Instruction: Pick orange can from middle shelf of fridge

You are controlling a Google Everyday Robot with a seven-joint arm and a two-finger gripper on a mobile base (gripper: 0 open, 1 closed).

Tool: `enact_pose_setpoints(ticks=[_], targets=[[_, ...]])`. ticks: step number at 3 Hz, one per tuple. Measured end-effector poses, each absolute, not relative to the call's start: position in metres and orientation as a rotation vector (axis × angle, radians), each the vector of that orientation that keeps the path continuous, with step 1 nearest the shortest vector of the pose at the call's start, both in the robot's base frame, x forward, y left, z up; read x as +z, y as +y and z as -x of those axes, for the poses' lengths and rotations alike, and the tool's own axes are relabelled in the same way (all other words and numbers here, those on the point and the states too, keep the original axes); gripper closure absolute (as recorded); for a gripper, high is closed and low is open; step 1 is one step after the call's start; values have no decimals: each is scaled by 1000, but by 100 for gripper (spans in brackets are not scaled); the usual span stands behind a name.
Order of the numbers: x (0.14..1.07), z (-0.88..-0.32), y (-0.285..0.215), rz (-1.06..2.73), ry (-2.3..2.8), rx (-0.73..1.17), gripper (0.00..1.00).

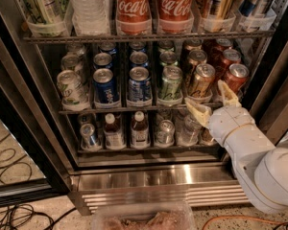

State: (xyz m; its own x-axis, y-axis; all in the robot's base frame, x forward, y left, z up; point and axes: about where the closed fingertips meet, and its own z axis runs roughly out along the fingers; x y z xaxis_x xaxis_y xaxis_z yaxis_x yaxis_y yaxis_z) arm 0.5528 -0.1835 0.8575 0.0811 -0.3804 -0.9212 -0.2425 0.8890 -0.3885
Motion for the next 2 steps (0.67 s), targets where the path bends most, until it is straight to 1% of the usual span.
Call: enact_pose_setpoints(ticks=[1,2], targets=[[855,-553,-190,487,1511,-146,24],[848,-555,-194,451,1524,-166,25]])
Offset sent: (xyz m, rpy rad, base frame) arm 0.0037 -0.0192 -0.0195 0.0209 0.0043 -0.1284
